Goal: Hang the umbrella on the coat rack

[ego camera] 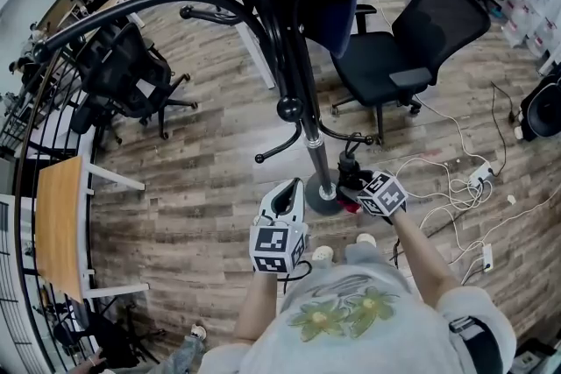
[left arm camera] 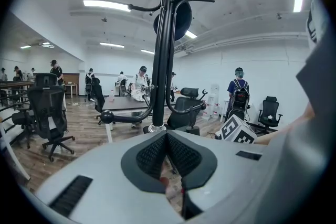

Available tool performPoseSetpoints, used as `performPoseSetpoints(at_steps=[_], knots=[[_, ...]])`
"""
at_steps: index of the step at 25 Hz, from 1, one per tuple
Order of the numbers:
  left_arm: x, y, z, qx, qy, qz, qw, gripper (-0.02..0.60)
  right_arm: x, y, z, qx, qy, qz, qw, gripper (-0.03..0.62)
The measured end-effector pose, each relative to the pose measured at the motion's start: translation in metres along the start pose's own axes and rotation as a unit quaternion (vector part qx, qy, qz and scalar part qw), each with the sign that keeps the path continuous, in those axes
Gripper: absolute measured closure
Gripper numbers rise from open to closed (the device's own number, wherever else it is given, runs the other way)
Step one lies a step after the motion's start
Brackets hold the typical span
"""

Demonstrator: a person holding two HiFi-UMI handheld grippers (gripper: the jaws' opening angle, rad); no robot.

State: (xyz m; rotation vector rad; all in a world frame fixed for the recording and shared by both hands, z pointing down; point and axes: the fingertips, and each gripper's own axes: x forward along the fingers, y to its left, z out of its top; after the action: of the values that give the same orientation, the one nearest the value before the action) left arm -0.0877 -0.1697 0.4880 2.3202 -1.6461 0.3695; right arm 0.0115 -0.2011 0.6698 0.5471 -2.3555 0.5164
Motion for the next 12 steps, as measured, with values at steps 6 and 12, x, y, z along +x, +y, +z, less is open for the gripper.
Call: performPoseSetpoints(at_steps=[6,12], knots=[[-0.001,0.003,-0.002,-0.001,0.001,0.001,1.0,0.578,0.01,-0.002,-0.004,-0.004,0.014,-0.001,1.0,0.382],[-0.001,0.004,-0.004,-0.003,0.002,0.001,1.0,0.578,0.017,-0.004,-0.005,-0.007,0.02,-0.008,1.0,0.382]])
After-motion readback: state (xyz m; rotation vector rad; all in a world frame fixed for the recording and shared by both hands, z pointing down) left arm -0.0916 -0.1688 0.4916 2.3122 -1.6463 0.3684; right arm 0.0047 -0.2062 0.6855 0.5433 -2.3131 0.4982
